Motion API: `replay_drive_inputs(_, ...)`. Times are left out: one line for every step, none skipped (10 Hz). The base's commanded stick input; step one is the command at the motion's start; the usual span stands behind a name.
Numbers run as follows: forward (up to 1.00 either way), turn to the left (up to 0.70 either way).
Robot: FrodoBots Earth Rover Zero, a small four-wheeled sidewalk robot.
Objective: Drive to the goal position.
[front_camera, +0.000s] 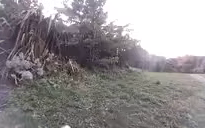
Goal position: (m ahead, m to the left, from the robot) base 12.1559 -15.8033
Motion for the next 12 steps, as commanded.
replay_drive_inputs(0.0, 0.0)
replay_drive_inputs(0.0, 0.0)
replay_drive_inputs(0.0, 0.0)
replay_drive_inputs(0.0, 0.0)
replay_drive_inputs(-0.04, 0.0)
replay_drive_inputs(-0.17, 0.0)
replay_drive_inputs(-0.7, 0.0)
replay_drive_inputs(-0.7, 0.0)
replay_drive_inputs(-0.7, 0.0)
replay_drive_inputs(-0.7, 0.0)
replay_drive_inputs(-0.33, 0.0)
replay_drive_inputs(0.0, 0.0)
